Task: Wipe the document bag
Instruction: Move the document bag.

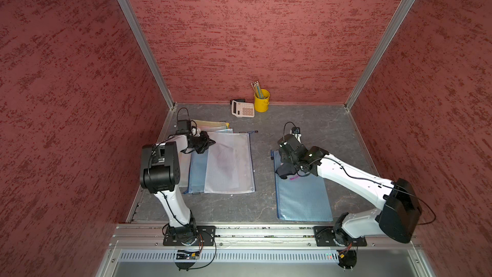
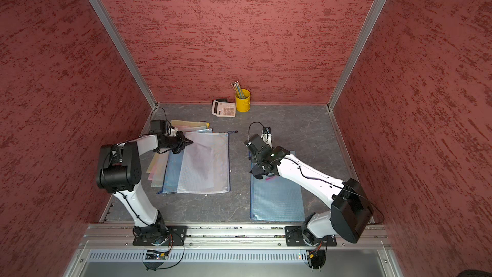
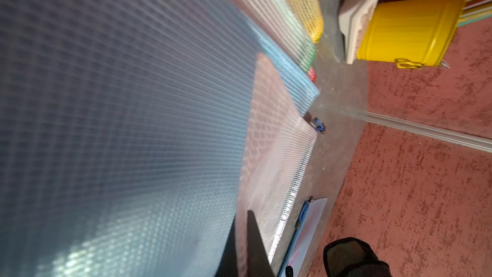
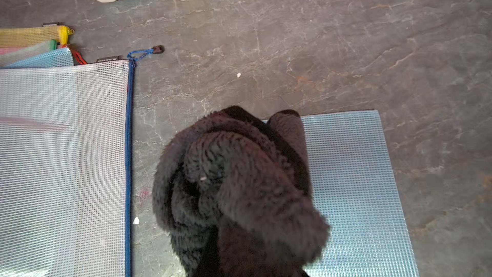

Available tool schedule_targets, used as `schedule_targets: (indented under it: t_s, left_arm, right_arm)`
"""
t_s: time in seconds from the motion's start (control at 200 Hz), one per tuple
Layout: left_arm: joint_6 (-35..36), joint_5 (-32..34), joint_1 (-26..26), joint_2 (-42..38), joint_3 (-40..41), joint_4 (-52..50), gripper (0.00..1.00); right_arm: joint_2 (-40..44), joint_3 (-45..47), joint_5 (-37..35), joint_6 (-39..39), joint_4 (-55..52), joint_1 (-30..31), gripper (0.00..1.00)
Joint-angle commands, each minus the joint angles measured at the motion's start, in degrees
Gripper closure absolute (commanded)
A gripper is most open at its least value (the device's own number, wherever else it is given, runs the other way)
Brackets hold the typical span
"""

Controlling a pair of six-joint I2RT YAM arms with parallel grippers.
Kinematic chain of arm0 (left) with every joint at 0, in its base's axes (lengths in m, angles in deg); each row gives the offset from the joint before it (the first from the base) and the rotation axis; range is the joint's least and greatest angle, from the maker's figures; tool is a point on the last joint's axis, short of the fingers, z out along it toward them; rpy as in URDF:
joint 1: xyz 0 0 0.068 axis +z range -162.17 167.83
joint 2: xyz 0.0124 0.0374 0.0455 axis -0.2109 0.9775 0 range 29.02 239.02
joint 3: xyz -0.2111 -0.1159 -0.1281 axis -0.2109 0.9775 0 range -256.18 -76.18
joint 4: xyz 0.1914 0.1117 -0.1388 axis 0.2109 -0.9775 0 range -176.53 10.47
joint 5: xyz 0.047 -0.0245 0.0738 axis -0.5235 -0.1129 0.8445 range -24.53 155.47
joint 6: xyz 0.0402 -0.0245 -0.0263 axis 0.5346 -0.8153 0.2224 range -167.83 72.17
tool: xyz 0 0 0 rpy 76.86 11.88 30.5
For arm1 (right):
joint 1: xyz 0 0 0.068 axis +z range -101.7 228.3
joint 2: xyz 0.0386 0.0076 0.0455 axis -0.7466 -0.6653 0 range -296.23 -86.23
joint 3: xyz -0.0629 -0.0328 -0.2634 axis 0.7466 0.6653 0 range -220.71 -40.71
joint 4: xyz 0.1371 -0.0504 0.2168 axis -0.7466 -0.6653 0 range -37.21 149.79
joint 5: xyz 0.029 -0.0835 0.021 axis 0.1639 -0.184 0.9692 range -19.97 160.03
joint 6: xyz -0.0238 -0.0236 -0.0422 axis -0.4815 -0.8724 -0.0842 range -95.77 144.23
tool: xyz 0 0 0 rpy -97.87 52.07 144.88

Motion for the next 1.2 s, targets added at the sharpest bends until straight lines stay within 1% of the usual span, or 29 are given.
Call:
schedule_targets:
  t_s: [0.0,0.17,0.24,0.276,0.331,0.376,0.426,0.486,0.546,0.606,0.666,0.761,0.837,0.922,0.947,0.997,1.042,1.097,1.137,1.192]
  left_arm:
    - [3.64,1.67,2.07,1.52,-3.34,-1.14,1.0]
    - [5.25,2.38,4.66,4.48,-6.32,-2.88,1.0]
    - [7.05,2.78,5.21,5.65,-8.27,-5.28,0.99]
    - [8.13,3.26,5.22,6.24,-9.64,-7.33,0.87]
    - [9.32,3.38,4.96,6.7,-10.95,-9.32,0.58]
    - [10.29,4.24,4.55,6.12,-11.11,-10.38,0.43]
    - [11.37,7.43,3.76,4.62,-11.09,-12.28,0.33]
    - [12.71,12.73,2.79,1.77,-11.13,-14.81,0.27]
    - [13.51,19.76,1.72,-2.05,-11.31,-17.65,0.26]
    - [14.09,23.82,-0.13,-6.51,-11.72,-19.23,0.24]
    - [14.7,23.01,-3.48,-9.99,-12.41,-19.56,0.24]
    - [14.35,22.44,-12.77,-10.92,-16.36,-22.36,0.23]
    - [11.06,20.21,-20.25,-9.06,-18.3,-21.05,0.22]
    - [5.92,17.28,-27.1,-5.25,-19.65,-17.67,0.21]
    - [4.98,17.3,-29.11,-3.89,-20.52,-17.32,0.21]
    - [3.36,19.44,-32.13,-1.39,-22.32,-17.92,0.2]
    - [1.94,22.19,-33.61,0.39,-23.21,-18.95,0.2]
    - [-0.45,25.02,-33.57,1.38,-22.83,-19.94,0.2]
    - [-1.45,25.52,-33.17,0.81,-21.43,-18.89,0.2]
    - [-1.45,24.28,-32.99,-0.69,-19.25,-15.82,0.2]
  right_arm:
    - [1.06,-0.66,0.86,-2.57,3.62,-1.27,1.0]
    - [1.76,0.67,1.84,-3.06,4.19,-2.52,1.0]
    - [1.79,0.93,2.59,-3.18,4.46,-2.98,1.0]
    - [1.77,0.96,2.79,-3.39,4.55,-3.11,1.0]
    - [1.73,0.81,2.73,-3.78,4.46,-3.49,1.0]
    - [1.74,0.63,2.55,-4.19,4.4,-3.86,1.0]
    - [1.98,0.2,2.37,-4.74,4.09,-4.49,1.0]
    - [2.4,-0.58,2.19,-5.62,3.41,-5.56,1.0]
    - [3.18,-1.6,2.42,-6.88,2.93,-7.21,1.0]
    - [3.99,-2.61,2.81,-8.21,2.53,-9.19,1.0]
    - [4.59,-3.29,3.66,-9.89,2.29,-11.69,1.0]
    - [4.7,-3.56,5.21,-12.82,2.39,-16.57,1.0]
    - [3.78,-2.84,5.39,-15.13,2.63,-19.9,1.0]
    - [2.2,-0.32,6.01,-17.08,4.38,-23.46,1.0]
    - [1.64,0.55,5.96,-17.58,5.1,-24.16,1.0]
    - [0.56,2.37,6.32,-18.08,6.72,-25.19,1.0]
    - [-0.43,3.67,7.26,-18.31,8.06,-25.57,1.0]
    - [-1.35,4.88,8.8,-17.99,9.15,-25.64,1.0]
    - [-1.56,5.82,9.91,-17.67,9.85,-25.59,1.0]
    - [-1.31,7.35,10.24,-17.1,10.86,-25.63,1.0]
